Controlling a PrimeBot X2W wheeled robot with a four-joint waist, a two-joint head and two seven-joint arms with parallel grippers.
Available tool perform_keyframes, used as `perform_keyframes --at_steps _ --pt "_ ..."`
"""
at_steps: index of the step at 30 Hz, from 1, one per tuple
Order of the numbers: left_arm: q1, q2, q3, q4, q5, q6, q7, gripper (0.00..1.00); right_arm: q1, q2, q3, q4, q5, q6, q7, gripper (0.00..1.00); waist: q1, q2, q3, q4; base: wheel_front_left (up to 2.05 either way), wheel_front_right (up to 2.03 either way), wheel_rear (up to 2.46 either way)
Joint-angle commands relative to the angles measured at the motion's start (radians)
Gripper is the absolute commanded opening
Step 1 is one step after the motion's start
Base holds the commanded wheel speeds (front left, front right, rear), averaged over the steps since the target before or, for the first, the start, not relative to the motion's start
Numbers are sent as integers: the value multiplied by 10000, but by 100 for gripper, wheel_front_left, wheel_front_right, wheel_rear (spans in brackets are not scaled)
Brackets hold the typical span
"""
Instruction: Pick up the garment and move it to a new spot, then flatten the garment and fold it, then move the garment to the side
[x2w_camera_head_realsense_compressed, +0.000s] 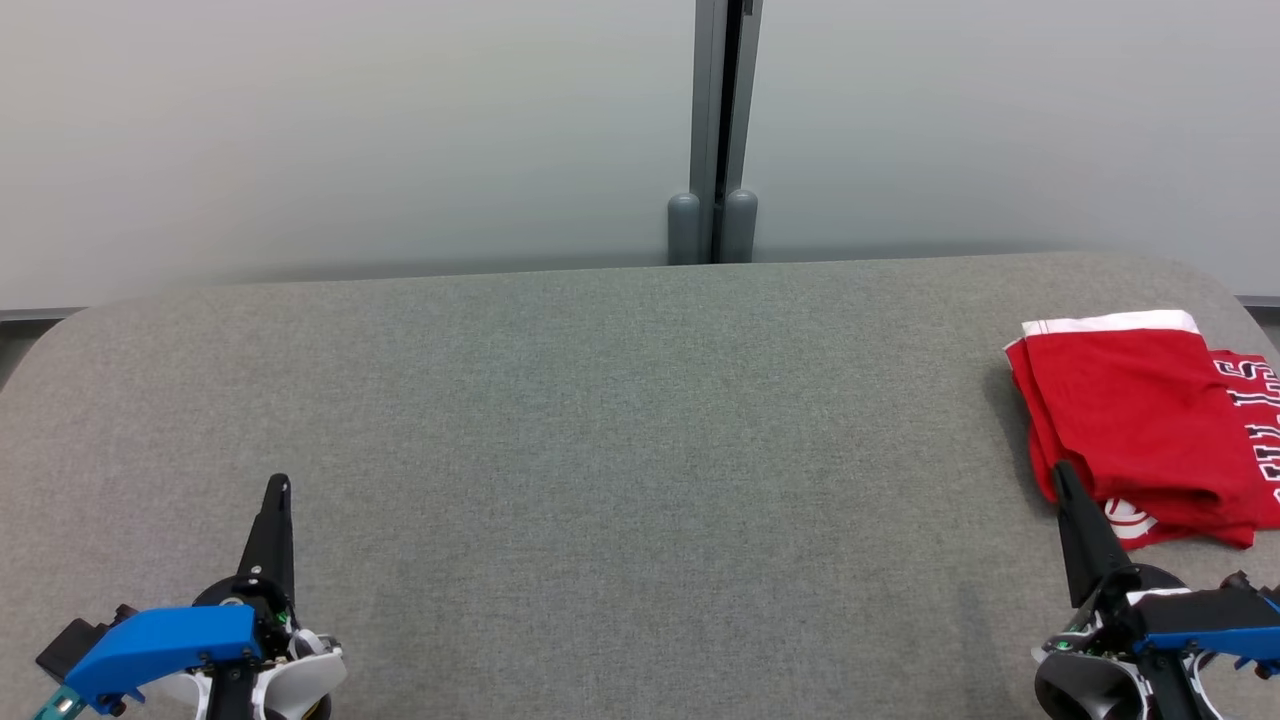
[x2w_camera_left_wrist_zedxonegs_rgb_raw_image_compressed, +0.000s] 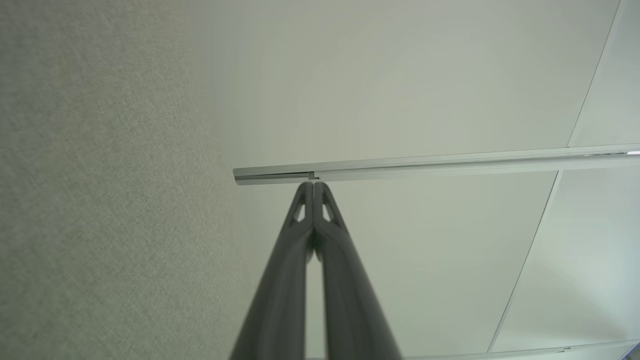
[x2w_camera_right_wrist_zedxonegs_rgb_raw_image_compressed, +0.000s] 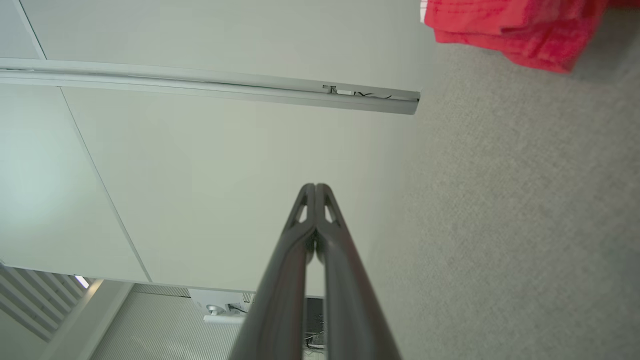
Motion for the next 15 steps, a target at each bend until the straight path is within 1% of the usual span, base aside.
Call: perform_keyframes --at_steps 1,10,15 --pt "-197 -12 80 -69 -105 -17 44 0 -113 11 -38 13 156 4 25 0 -1 -1 1 1 0 0 0" --pt "-240 -58 137 -67 -604 -18 203 0 -173 20 -57 59 769 4 78 0 -1 -1 7 5 0 0 0" --pt "-237 -57 138 -67 -556 -18 202 0 -172 19 -54 54 727 4 74 0 -1 -1 7 5 0 0 0"
